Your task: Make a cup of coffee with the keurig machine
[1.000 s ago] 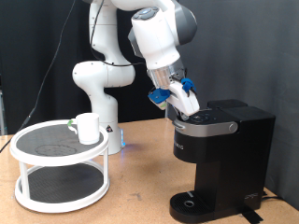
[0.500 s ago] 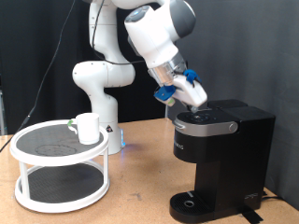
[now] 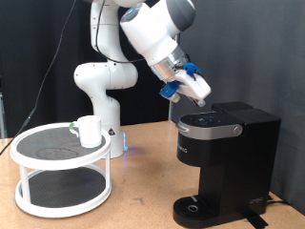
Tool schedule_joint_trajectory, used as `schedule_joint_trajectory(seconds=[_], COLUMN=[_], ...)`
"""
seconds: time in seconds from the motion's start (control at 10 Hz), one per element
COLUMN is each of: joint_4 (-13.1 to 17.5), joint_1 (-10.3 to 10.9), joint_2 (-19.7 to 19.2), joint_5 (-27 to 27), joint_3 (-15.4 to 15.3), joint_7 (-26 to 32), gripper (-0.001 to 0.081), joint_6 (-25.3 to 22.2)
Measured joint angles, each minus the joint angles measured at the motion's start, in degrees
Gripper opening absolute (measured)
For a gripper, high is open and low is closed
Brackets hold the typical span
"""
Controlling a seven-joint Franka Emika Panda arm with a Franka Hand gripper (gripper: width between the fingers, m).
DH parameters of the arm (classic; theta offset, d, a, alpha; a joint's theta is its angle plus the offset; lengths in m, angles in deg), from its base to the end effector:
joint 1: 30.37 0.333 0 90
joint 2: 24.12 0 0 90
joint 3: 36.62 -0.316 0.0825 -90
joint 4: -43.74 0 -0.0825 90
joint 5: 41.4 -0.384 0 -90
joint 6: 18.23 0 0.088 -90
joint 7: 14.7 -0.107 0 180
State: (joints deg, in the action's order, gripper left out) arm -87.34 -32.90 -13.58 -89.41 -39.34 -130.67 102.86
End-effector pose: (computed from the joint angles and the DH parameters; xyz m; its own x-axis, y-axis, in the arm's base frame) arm 0.4927 0.0365 0.4413 -0.7384 -0.4397 -0.5113 -0.6570 0.6398 0.3986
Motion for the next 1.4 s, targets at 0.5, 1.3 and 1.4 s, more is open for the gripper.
schedule_joint_trajectory(seconds=[0.5, 1.3, 1.4], joint_4=[-7.01, -16.38, -17.65], joint_1=[-2.18, -6.37, -7.2], joint_2=[7.81, 17.03, 18.87], joint_5=[5.72, 1.68, 0.78], joint_3=[2.37, 4.15, 5.18], joint_7=[2.25, -5.61, -5.6], gripper=[0.0, 0.0, 0.0], joint_6=[-8.08, -3.54, -3.6])
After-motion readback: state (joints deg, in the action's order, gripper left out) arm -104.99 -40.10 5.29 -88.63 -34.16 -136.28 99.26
